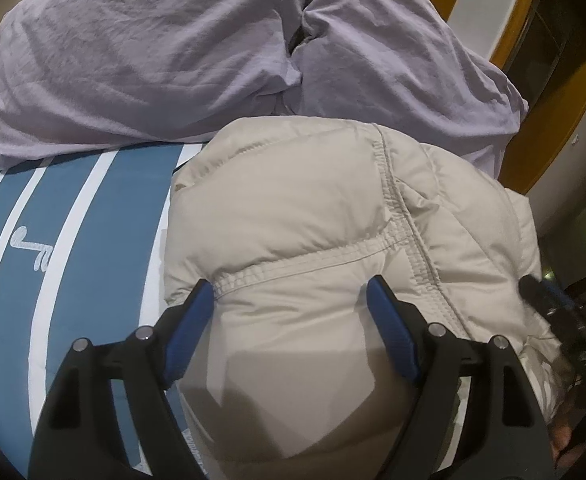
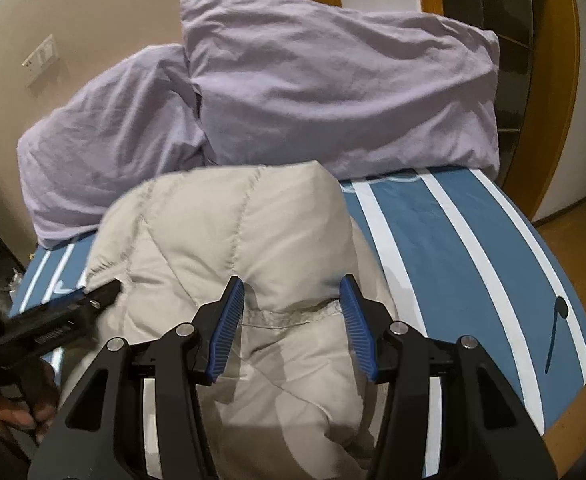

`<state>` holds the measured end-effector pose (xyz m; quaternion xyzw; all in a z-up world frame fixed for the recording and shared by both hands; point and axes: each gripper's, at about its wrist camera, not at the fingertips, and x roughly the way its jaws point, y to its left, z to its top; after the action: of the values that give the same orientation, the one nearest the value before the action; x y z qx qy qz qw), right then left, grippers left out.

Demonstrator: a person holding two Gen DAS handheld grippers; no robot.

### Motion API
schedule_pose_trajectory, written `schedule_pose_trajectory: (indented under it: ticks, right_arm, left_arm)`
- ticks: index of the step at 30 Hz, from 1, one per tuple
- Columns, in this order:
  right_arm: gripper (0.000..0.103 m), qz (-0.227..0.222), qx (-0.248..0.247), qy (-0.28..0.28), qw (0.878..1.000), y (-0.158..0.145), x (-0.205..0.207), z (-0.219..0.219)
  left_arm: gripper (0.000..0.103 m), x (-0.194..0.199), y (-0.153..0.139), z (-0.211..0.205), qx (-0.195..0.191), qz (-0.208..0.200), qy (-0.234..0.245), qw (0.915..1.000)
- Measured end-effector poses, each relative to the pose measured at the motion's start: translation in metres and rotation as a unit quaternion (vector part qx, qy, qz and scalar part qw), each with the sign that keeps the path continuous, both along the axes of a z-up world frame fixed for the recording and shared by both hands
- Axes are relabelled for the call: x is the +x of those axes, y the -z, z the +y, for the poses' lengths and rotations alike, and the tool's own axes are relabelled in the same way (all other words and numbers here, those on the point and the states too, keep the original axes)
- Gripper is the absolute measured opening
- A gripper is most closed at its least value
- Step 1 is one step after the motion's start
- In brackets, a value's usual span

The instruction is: Fold large clothes

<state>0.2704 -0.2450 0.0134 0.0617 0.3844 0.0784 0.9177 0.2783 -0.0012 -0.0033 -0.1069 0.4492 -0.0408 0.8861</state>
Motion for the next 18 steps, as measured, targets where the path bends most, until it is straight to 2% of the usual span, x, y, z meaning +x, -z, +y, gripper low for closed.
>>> schedule_pose_trajectory:
  ticks: [5, 10, 14, 18]
  right_arm:
    - [0.052, 0.008, -0.012, -0.001, 1.0, 0.026, 0.001, 0.0]
    - [0.052, 0.026, 0.017, 0.008, 0.999, 0.046, 0.006, -0.012]
    - [0.052, 0.03, 0.025, 0.013, 0.999, 0.052, 0.007, -0.014]
    - [0.052, 0.032, 0.027, 0.016, 0.999, 0.054, 0.006, -0.013]
  left_arm:
    - [0.08, 0.0, -0.007, 0.001, -0.006, -0.003, 0.011, 0.9999]
    - [0.08, 0.003, -0.022, -0.001, -0.011, -0.021, 0.012, 0.9997]
    - [0.082, 0.009, -0.031, -0.01, 0.016, -0.046, 0.011, 0.9987]
    - [0.083, 0.018, -0.024, -0.019, 0.045, -0.045, 0.008, 0.9979]
